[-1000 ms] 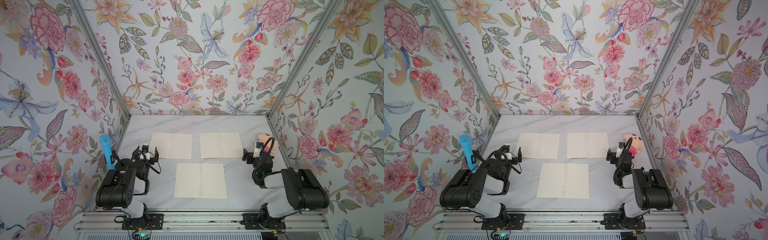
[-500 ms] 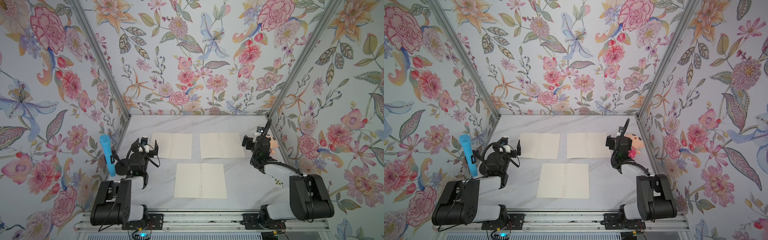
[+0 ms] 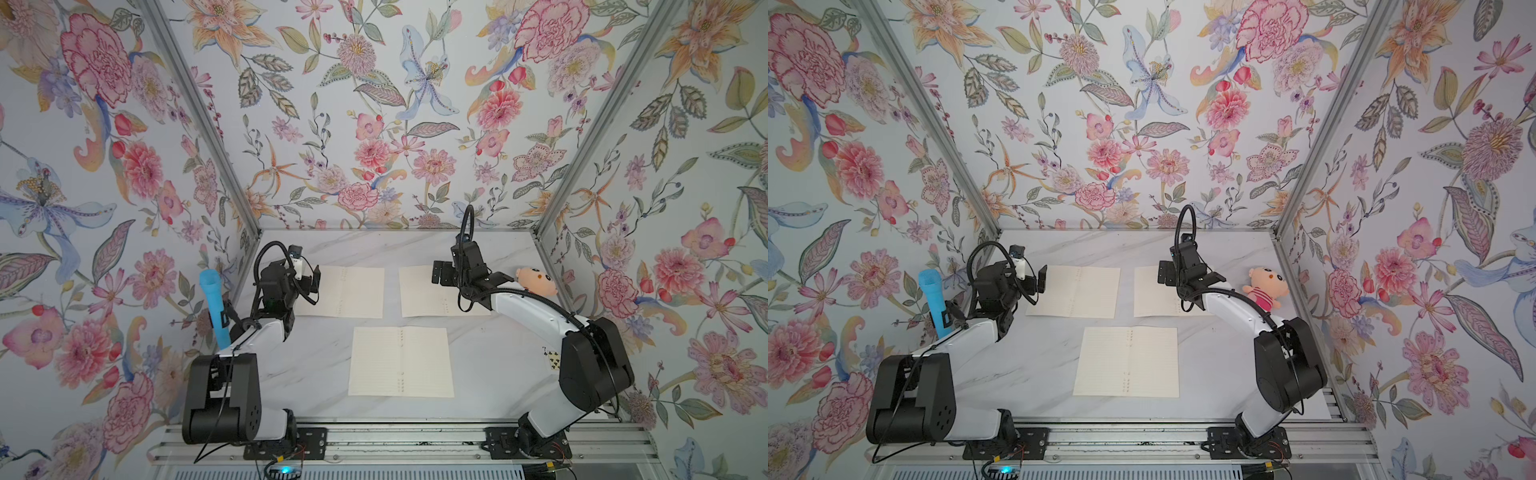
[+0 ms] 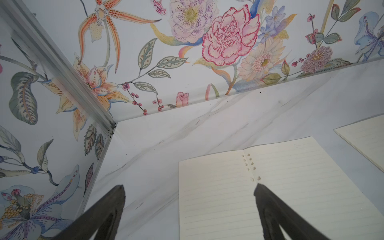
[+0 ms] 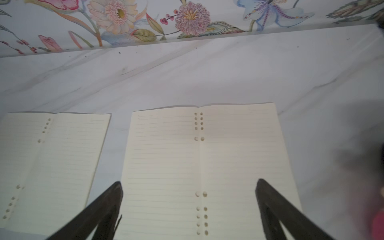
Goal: Close the notebook
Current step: Close the notebook at the center of the board.
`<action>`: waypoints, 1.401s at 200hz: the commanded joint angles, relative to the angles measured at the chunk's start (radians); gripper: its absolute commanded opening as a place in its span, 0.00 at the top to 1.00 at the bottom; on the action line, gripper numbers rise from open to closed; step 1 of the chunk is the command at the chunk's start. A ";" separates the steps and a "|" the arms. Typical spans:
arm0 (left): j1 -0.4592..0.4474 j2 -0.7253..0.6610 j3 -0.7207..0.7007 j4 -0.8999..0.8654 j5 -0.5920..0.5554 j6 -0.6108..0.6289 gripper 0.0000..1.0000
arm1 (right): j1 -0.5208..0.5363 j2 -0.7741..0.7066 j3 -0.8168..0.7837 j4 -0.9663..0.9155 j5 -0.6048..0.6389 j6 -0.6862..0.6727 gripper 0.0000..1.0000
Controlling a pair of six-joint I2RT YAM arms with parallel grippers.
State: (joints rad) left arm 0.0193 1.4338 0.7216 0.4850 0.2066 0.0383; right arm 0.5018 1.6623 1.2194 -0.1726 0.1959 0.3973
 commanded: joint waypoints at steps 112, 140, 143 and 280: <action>0.108 0.323 0.407 -0.623 0.355 0.035 0.00 | 0.141 0.422 0.361 0.042 -0.525 0.278 0.20; 0.111 0.384 0.483 -0.741 0.372 0.073 0.00 | 0.141 0.474 0.389 0.042 -0.543 0.294 0.20; 0.111 0.389 0.491 -0.751 0.372 0.077 0.00 | 0.141 0.480 0.392 0.042 -0.544 0.296 0.20; 0.170 0.483 0.552 -0.980 0.375 0.147 0.00 | 0.140 0.586 0.470 -0.011 -0.549 0.305 0.20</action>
State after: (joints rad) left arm 0.1806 1.8965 1.2510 -0.4465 0.5697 0.1471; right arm 0.6403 2.2360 1.6661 -0.1478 -0.3599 0.6964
